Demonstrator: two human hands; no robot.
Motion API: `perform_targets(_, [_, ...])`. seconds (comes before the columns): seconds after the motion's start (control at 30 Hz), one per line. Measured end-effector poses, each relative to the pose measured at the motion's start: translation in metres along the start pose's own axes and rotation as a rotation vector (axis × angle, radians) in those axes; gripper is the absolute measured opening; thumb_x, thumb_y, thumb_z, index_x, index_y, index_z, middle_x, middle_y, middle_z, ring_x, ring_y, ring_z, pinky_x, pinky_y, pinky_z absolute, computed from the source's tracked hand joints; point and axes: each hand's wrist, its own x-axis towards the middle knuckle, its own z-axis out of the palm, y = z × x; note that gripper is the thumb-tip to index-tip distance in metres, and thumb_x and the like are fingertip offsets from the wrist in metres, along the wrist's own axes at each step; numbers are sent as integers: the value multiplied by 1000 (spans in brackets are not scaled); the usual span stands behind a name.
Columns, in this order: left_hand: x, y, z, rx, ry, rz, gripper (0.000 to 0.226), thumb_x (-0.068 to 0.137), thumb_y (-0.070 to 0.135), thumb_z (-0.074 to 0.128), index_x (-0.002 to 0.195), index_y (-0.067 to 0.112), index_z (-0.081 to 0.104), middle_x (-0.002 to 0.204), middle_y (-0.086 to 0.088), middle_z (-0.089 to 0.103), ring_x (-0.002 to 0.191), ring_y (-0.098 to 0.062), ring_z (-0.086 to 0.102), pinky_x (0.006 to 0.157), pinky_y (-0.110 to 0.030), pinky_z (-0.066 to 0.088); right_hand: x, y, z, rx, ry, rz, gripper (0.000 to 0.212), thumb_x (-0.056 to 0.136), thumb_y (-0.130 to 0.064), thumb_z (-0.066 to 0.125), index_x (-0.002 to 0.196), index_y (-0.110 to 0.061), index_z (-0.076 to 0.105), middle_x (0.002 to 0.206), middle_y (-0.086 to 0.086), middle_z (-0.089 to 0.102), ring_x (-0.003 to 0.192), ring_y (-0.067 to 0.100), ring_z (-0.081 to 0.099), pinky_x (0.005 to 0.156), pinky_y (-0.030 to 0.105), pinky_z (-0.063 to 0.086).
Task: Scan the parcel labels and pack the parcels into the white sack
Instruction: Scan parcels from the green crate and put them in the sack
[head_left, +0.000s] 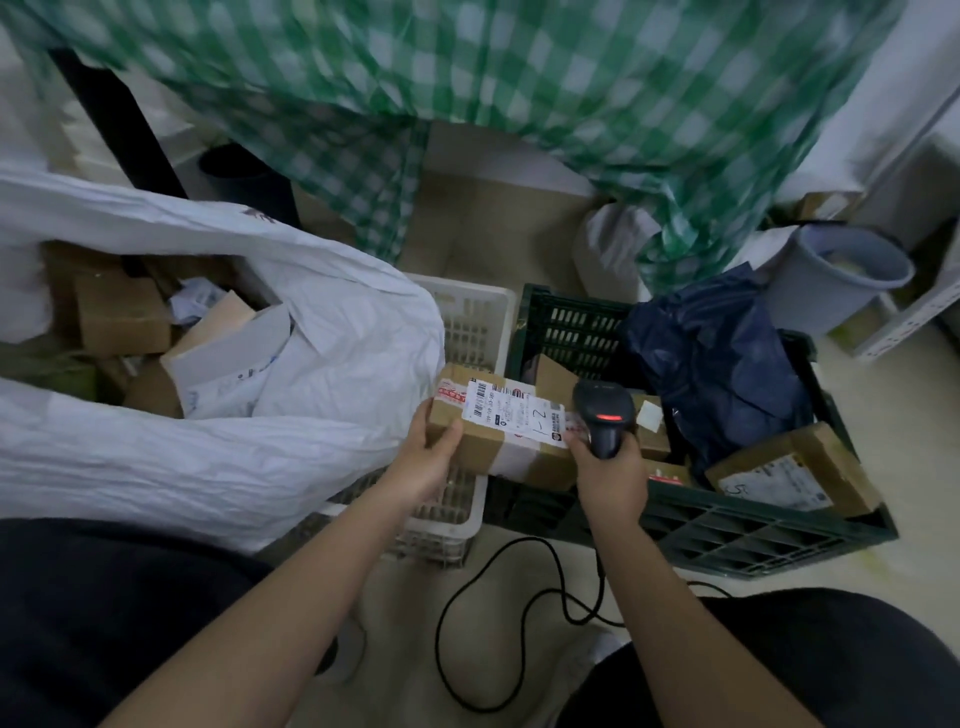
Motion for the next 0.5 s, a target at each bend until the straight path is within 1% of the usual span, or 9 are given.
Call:
perform_targets(0.07, [1,8,-4,-78,31,4,58,97,44,48,148,41,19,148,3,38,123,-23,47,94,-43,50,-8,-1,-3,-1,-24,-13,33,84,-38,72,105,-16,59,98,3,65,89,24,60,72,29,39])
perform_targets(0.17, [4,27,-13,-208,55,92,52,96,25,55,142,33,31,138,-3,45,106,-18,54,70,-27,56,-16,-7,-6,23,-91,-57,31,86,-39,69,107,-17,62,94,0,66,86,20,59,71,28,40])
perform_targets(0.2, [4,35,-18,-210,48,124,50,95,21,57,138,32,34,134,-5,47,105,-19,56,66,-23,56,-18,-10,-9,40,-117,-84,29,87,-39,69,105,-17,63,93,-1,67,86,19,61,71,29,42])
perform_targets(0.23, [4,42,-24,-194,48,157,49,93,19,60,134,33,36,131,-6,47,107,-20,56,66,-22,55,-20,-14,-12,55,-143,-111,27,86,-38,70,103,-18,63,90,-1,67,85,18,62,69,29,44])
perform_targets(0.3, [4,54,-38,-121,77,221,50,88,16,65,127,33,38,124,-7,47,109,-23,55,73,-24,54,-27,-24,-18,46,-183,-162,22,84,-37,71,95,-20,63,83,-1,67,79,17,62,65,30,47])
perform_targets(0.33, [3,59,-46,-78,96,253,52,86,15,68,126,32,39,119,-6,47,108,-22,55,78,-26,53,-30,-31,-20,33,-200,-191,20,83,-35,71,91,-19,62,80,1,66,75,18,62,64,31,47])
perform_targets(0.43, [0,71,-67,8,104,308,52,82,15,72,122,28,43,108,1,50,105,-20,54,86,-30,52,-42,-60,-25,39,-305,-282,16,83,-26,70,81,-13,60,71,11,61,63,19,55,61,32,42])
perform_targets(0.47, [-2,74,-73,8,100,310,51,81,15,74,121,27,45,108,3,50,107,-20,54,90,-34,52,-46,-70,-26,54,-352,-298,18,83,-27,70,82,-11,61,71,13,61,63,19,55,61,32,42])
perform_targets(0.5, [-3,77,-79,3,100,310,49,81,16,75,121,27,48,110,4,51,109,-19,54,92,-36,53,-50,-79,-26,67,-397,-311,21,84,-29,71,86,-10,63,77,15,64,68,21,58,63,32,43])
